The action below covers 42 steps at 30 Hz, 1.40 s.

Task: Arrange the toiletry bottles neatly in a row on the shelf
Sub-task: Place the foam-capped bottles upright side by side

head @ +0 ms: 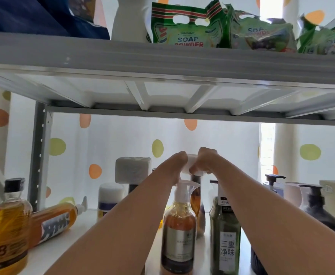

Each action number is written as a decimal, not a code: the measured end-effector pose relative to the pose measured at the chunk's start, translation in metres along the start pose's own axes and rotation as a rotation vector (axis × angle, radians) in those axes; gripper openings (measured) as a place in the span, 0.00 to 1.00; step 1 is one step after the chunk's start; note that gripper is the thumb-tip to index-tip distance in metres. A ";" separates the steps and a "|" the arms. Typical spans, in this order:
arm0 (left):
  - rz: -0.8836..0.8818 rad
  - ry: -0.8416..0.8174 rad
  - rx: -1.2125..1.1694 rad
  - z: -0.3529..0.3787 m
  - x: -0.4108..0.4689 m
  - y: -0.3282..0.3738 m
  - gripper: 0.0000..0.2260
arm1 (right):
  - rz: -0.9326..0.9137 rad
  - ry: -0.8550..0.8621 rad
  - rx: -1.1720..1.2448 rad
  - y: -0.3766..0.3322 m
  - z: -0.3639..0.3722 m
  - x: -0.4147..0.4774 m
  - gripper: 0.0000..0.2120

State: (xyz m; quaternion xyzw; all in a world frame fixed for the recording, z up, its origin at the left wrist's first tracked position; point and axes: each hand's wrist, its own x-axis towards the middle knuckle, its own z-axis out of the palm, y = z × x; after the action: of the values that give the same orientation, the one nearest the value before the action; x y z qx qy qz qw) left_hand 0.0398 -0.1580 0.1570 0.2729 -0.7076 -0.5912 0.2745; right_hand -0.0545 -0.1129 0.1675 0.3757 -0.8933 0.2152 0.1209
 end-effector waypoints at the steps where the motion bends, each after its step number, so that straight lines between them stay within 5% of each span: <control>1: 0.024 0.005 0.027 -0.001 0.007 -0.004 0.13 | 0.015 -0.020 0.032 0.001 -0.002 -0.002 0.28; 4: 0.042 -0.003 0.049 -0.007 0.025 -0.010 0.22 | 0.049 -0.083 0.180 0.002 -0.008 -0.008 0.31; 10: 0.048 -0.118 -0.079 -0.012 0.011 -0.001 0.12 | 0.004 0.044 0.340 0.002 -0.020 -0.017 0.30; 16: 0.188 -0.059 -0.131 -0.019 0.007 0.001 0.12 | -0.091 0.259 0.519 0.003 -0.040 -0.026 0.29; 23: 0.304 0.023 0.205 -0.015 -0.007 -0.010 0.31 | -0.328 0.414 0.345 -0.023 -0.050 -0.050 0.33; 26: 0.436 0.255 0.362 -0.012 -0.011 -0.012 0.28 | -0.413 0.452 0.254 -0.037 -0.059 -0.062 0.32; 30: 0.441 0.420 0.262 -0.021 -0.023 -0.006 0.24 | -0.543 0.462 0.182 -0.057 -0.064 -0.080 0.33; 39: 0.434 0.398 -0.167 -0.037 -0.045 0.016 0.02 | -0.672 0.524 0.161 -0.087 -0.077 -0.101 0.32; 42: 0.404 0.355 -0.206 -0.037 -0.046 0.018 0.07 | -0.677 0.542 0.141 -0.086 -0.078 -0.101 0.32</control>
State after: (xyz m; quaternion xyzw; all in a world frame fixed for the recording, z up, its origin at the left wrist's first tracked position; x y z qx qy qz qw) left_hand 0.0977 -0.1479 0.1777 0.1963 -0.6245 -0.5362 0.5328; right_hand 0.0811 -0.0674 0.2230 0.5846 -0.6388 0.3147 0.3886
